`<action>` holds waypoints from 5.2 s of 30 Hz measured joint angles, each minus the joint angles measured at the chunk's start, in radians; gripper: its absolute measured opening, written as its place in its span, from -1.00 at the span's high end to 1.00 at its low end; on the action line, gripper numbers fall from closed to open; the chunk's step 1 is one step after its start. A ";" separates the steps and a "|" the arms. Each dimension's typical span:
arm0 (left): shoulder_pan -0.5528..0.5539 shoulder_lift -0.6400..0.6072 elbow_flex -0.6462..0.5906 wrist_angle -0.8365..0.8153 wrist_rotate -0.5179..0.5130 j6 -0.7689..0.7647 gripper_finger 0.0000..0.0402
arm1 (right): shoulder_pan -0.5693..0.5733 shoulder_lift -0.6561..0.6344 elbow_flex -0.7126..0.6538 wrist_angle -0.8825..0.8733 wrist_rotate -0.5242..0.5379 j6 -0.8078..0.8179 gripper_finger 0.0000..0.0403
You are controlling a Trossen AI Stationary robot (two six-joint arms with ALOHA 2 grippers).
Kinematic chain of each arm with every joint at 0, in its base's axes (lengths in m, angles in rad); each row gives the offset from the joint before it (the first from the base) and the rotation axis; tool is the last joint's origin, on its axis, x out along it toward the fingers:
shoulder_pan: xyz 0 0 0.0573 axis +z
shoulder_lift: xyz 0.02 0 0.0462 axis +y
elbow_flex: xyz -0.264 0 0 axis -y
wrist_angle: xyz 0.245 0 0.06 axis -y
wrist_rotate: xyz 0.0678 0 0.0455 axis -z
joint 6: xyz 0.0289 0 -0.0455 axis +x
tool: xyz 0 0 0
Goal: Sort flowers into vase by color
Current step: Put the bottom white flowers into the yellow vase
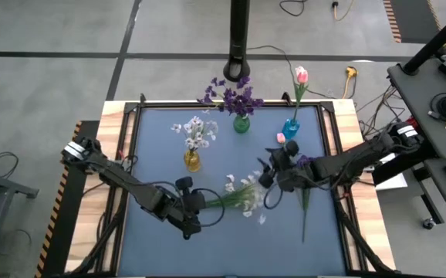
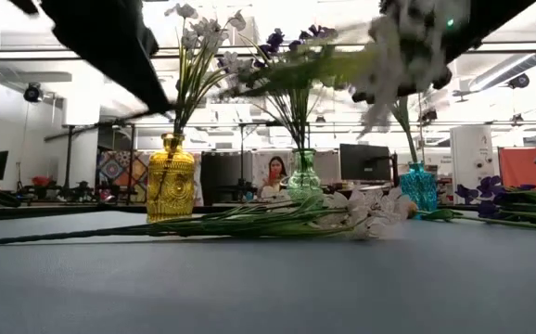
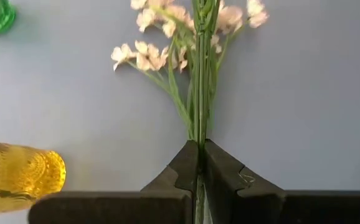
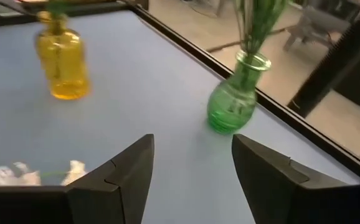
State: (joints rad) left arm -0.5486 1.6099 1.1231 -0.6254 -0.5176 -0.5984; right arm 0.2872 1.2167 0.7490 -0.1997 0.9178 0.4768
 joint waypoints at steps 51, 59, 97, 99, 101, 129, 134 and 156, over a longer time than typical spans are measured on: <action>-0.040 0.002 -0.455 1.615 -0.314 0.776 1.00 | 0.023 0.374 0.035 1.208 -0.762 -0.577 -0.43; -0.030 0.029 -0.445 1.629 -0.314 0.766 1.00 | 0.027 0.433 0.098 1.218 -0.761 -0.575 -0.18; -0.036 -0.009 -0.416 1.635 -0.311 0.728 -0.02 | 0.029 0.267 0.096 0.607 -0.621 -0.437 0.94; -0.022 0.003 -0.388 1.616 -0.311 0.728 -0.02 | 0.033 0.265 0.096 0.599 -0.608 -0.425 0.94; -0.007 0.017 -0.365 1.580 -0.312 0.727 -0.02 | 0.036 0.265 0.096 0.601 -0.606 -0.429 0.94; 0.084 0.118 -0.215 1.418 -0.247 0.694 0.76 | 0.037 0.270 0.096 0.633 -0.604 -0.453 0.94; 0.083 0.118 -0.215 1.417 -0.246 0.694 0.96 | 0.041 0.270 0.096 0.631 -0.604 -0.439 0.89; -0.040 -0.052 -0.211 1.109 -0.502 0.630 0.96 | 0.040 0.012 0.096 0.200 -0.587 -0.212 -0.01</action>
State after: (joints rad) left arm -0.5882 1.5577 0.9123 0.4834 -1.0197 0.0317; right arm 0.3267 1.2283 0.8452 0.0007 0.3306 0.2650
